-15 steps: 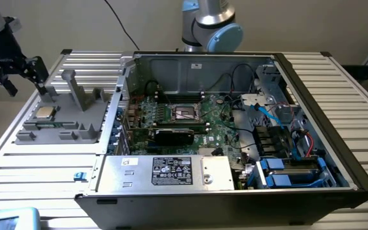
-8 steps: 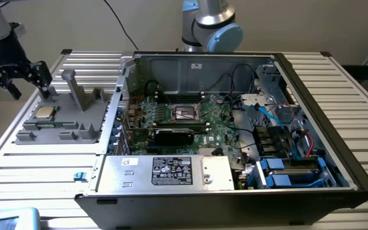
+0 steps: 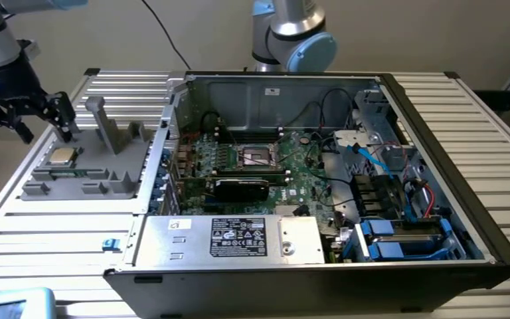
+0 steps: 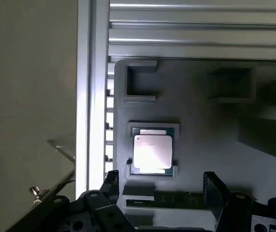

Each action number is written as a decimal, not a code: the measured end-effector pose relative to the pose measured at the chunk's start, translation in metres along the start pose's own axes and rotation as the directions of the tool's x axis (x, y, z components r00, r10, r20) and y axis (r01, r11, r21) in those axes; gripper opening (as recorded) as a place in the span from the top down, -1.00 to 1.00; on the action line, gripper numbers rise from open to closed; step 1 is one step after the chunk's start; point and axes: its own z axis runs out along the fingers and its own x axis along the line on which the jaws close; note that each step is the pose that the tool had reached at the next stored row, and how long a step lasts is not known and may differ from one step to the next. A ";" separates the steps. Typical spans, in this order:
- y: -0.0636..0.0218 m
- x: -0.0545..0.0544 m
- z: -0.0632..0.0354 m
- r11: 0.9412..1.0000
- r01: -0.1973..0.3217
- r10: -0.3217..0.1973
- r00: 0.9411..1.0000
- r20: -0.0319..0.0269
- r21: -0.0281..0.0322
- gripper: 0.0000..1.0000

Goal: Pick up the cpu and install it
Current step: 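Pick up the cpu and move it towards the insertion slot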

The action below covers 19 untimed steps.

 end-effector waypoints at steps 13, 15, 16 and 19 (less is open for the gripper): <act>0.0000 0.000 0.0225 1.000 0.000 0.000 1.000 0.000 -0.017 -0.60; 0.0000 0.000 0.0262 1.000 0.000 0.000 1.000 0.001 -0.019 -0.60; -0.0001 0.000 0.0281 1.000 0.000 0.000 1.000 0.001 -0.020 -0.60; -0.0001 0.000 0.0328 1.000 0.000 0.000 1.000 -0.001 -0.024 -0.60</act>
